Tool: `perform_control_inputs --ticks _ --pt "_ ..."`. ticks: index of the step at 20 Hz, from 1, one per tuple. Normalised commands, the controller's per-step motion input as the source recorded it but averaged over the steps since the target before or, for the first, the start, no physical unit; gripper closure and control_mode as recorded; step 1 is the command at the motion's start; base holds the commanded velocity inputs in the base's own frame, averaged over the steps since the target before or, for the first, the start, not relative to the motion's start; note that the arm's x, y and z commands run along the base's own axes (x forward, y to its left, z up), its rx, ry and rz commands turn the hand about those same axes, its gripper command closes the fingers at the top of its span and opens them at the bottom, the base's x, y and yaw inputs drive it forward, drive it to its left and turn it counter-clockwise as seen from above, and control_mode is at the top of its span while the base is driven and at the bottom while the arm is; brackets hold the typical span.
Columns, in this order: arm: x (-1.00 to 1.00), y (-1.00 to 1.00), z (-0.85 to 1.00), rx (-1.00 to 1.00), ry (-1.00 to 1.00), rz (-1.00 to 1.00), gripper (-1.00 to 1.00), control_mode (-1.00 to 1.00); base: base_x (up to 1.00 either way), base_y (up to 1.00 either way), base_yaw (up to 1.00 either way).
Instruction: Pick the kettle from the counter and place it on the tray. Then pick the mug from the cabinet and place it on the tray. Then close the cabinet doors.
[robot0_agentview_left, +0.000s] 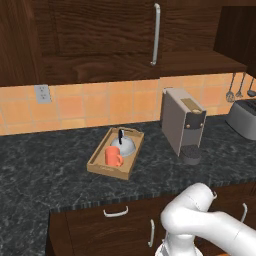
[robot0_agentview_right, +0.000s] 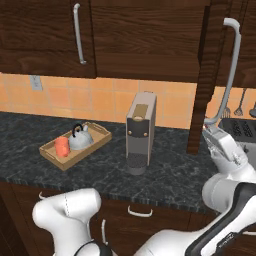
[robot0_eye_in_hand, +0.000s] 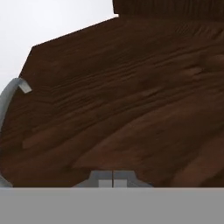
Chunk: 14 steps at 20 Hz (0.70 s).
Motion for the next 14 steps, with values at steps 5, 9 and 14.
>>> perform_control_inputs --ticks 5,9,14 --pt "-0.27 1.00 0.50 -0.17 -0.22 0.00 1.00 -1.00 0.00 0.00 0.00" --pt "-0.17 0.97 0.43 -0.12 -0.13 0.00 1.00 -1.00 0.00 0.00 0.00" --pt "0.13 0.81 0.13 -0.04 0.13 0.00 1.00 -1.00 0.00 0.00 0.00"
